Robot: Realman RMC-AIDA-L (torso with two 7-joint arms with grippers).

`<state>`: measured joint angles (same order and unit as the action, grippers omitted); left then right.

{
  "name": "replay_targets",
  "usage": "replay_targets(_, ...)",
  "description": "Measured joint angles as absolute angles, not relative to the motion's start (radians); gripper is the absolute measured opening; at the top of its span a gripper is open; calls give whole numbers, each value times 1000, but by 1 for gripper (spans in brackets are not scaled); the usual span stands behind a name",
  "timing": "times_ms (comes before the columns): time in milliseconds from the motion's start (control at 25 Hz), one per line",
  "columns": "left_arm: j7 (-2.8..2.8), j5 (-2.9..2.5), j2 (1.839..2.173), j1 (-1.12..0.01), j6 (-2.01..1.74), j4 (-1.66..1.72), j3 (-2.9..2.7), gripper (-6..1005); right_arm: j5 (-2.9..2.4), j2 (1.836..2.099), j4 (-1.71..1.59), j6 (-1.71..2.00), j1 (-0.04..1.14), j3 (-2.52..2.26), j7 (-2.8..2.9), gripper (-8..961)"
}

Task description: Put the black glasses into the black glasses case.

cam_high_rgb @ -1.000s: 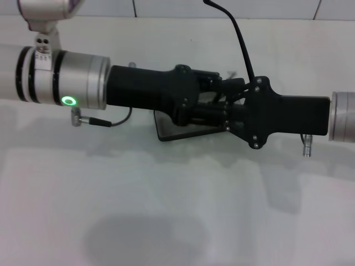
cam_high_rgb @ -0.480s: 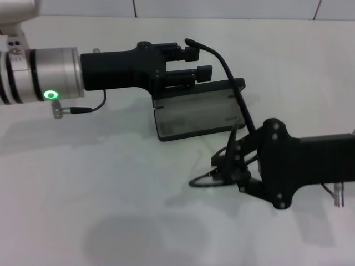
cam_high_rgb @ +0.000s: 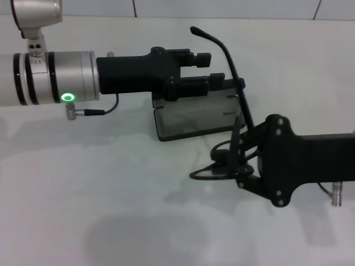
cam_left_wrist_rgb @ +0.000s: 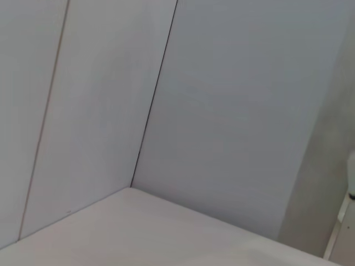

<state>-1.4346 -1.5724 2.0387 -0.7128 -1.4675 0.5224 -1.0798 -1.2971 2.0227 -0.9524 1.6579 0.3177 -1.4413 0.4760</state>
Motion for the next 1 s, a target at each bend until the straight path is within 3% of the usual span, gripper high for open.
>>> replay_targets(280, -1339, -1549, 2081, -725, -1448, 520, -1075, 634, -1224, 2023, -675, 1763, 467, -1458, 478, 108)
replay_targets(440, -1280, -1519, 2089, -722, -1433, 504, -1075, 634, -1197, 2019, -558, 1772, 529, -1431, 531, 110)
replay_targets(1000, -1001, -1337, 2089, -681, -1489, 405, -1082, 635, -1228, 2012, -548, 1726, 490, -1353, 652, 119)
